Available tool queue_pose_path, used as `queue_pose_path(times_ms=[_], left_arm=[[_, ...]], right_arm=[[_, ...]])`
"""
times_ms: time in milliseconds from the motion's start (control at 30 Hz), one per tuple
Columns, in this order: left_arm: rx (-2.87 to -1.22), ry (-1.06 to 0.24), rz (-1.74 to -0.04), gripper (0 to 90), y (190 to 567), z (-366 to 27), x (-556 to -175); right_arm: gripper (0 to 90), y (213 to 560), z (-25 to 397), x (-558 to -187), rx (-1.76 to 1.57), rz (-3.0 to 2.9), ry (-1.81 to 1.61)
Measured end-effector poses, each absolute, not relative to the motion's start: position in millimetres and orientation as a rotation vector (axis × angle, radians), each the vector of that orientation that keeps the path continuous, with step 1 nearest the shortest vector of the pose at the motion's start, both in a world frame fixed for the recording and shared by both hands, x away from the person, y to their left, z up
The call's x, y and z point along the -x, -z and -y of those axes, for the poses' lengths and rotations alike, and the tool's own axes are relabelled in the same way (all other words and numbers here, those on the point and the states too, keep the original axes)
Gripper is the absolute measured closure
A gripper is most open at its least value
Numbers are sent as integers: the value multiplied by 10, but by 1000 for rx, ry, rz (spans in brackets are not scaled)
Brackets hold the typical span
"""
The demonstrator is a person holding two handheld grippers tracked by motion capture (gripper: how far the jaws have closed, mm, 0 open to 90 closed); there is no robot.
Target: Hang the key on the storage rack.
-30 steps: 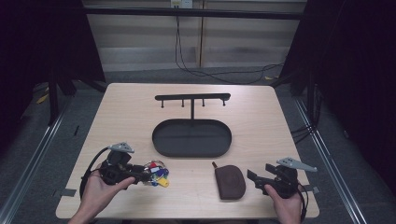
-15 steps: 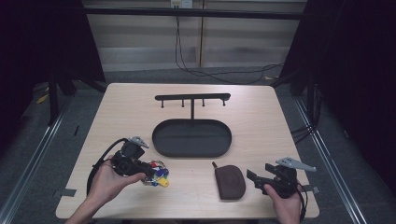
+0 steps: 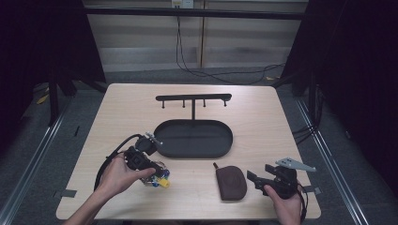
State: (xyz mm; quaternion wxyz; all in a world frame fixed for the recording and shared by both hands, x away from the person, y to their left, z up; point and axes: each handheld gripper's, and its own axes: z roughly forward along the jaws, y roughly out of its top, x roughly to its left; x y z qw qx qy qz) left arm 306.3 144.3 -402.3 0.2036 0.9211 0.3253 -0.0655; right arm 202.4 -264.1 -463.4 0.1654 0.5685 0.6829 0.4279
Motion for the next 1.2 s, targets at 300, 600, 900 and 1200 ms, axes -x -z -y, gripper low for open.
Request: queue_pose_path(times_ms=[300, 600, 900, 1200], left_arm=[[-2659, 216, -930, 752, 4190, -1272, -3160], [-2717, 277, -969, 721, 4399, -1204, -3249], [-2749, 278, -989, 713, 4469, -1135, -3272], [-2839, 252, -995, 763, 4496, -985, -3253]], right_arm=[[176, 4636, 2638, -2027, -1619, -1946, -1216], [177, 4636, 2643, -2025, -1622, -1944, -1216], [177, 4635, 2646, -2023, -1622, -1941, -1217], [177, 4633, 2650, -2024, -1623, -1938, -1217]])
